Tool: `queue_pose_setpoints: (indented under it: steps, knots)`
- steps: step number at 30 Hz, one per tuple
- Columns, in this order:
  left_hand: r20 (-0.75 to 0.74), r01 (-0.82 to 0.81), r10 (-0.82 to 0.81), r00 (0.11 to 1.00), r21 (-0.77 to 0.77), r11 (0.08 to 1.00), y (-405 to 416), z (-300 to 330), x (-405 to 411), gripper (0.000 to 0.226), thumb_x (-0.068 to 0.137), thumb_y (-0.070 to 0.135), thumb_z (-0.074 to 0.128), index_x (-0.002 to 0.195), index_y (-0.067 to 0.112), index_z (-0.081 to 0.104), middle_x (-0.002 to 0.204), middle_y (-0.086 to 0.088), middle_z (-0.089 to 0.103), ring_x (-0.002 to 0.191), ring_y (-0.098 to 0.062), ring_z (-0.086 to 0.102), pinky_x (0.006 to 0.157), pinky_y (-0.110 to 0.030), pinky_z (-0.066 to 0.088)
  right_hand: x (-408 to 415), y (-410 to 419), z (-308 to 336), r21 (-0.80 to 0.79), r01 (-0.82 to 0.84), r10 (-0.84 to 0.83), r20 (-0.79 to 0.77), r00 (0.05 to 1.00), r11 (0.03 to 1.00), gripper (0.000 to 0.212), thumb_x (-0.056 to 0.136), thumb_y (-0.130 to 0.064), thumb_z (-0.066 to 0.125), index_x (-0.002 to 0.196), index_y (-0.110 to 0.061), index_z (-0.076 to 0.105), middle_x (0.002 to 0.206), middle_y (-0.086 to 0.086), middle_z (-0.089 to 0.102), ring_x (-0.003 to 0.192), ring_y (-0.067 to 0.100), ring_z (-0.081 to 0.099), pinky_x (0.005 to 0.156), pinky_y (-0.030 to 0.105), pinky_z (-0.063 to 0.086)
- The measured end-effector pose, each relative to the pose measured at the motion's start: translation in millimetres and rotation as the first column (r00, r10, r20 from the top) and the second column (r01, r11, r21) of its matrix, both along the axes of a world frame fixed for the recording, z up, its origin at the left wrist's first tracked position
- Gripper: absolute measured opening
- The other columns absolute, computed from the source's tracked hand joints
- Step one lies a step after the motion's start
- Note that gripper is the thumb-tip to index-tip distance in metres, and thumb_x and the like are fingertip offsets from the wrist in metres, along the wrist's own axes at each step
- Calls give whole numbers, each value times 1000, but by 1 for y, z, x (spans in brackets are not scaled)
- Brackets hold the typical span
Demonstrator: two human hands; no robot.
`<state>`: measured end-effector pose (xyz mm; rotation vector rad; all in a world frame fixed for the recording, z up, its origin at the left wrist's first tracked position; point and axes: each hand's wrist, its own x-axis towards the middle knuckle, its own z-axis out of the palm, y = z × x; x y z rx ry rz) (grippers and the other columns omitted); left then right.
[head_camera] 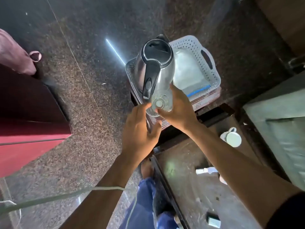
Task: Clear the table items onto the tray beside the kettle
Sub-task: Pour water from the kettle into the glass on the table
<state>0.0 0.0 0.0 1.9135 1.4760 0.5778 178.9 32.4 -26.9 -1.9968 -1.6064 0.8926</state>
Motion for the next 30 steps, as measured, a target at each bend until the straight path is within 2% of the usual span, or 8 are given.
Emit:
queue_pose_setpoints:
  steps: [4, 11, 16, 18, 20, 22, 26, 30]
  knots:
    - [19, 11, -11, 1000, -19, 1000, 4, -19, -1, 61, 89, 8, 83, 146, 2, 63, 137, -13, 69, 128, -31, 67, 109, -36, 51, -8, 4, -23, -64, 15, -12, 44, 999, 998, 108, 76, -37, 91, 162, -12, 31, 154, 17, 50, 138, 36, 54, 111, 49, 48]
    - [72, 3, -3, 997, 2, 1000, 4, -38, -2, 67, 92, 17, 80, 153, 4, 56, 145, -11, 65, 135, -27, 64, 114, -32, 48, -6, 6, -44, 61, 68, -75, 111, 991, 996, 92, 71, -37, 94, 147, -13, 49, 140, 8, 62, 126, 27, 63, 104, 40, 53]
    - [108, -33, 27, 994, 60, 998, 1, -40, -1, 70, 92, 25, 77, 155, 6, 53, 147, -7, 61, 135, -24, 63, 113, -43, 55, -2, -1, -30, 185, 89, -110, 105, 988, 979, 86, 71, -43, 92, 143, -13, 54, 133, 5, 67, 121, 22, 65, 102, 33, 54]
    - [133, -53, 45, 990, 63, 997, -2, -42, 1, 71, 93, 30, 76, 156, 8, 52, 148, -7, 60, 137, -26, 63, 112, -49, 56, 1, -6, -18, 233, 120, -136, 54, 989, 965, 82, 71, -50, 87, 138, -13, 57, 126, 4, 70, 115, 21, 67, 97, 34, 55]
    - [171, -58, 46, 984, 66, 996, -4, -40, 5, 75, 93, 38, 74, 158, 9, 50, 151, -6, 58, 139, -25, 63, 114, -50, 56, 3, -10, 0, 284, 137, -157, 47, 987, 949, 82, 70, -58, 78, 136, -13, 59, 121, 4, 71, 110, 20, 67, 94, 27, 53]
    - [221, -57, 42, 974, 61, 996, -4, -37, 10, 84, 91, 44, 77, 161, 10, 46, 157, -2, 55, 145, -22, 60, 118, -46, 54, 5, -16, 20, 327, 141, -168, 55, 984, 934, 83, 69, -58, 75, 136, -12, 59, 119, 5, 71, 108, 20, 66, 90, 23, 47]
    - [350, -50, 29, 936, 52, 997, -2, -26, 20, 105, 85, 46, 86, 170, 11, 33, 168, 2, 46, 156, -13, 50, 125, -28, 45, 9, -27, 63, 315, 136, -144, 4, 990, 939, 83, 66, -57, 76, 137, -17, 60, 116, -1, 70, 107, 14, 63, 91, 23, 49]
    - [455, -13, -35, 890, 102, 995, 4, -13, 29, 111, 84, 39, 93, 171, 10, 30, 170, -5, 47, 156, -22, 52, 122, -50, 52, 5, -34, 95, 309, 144, -125, -81, 989, 940, 85, 63, -53, 86, 137, -19, 64, 116, -3, 72, 107, 14, 68, 93, 31, 56]
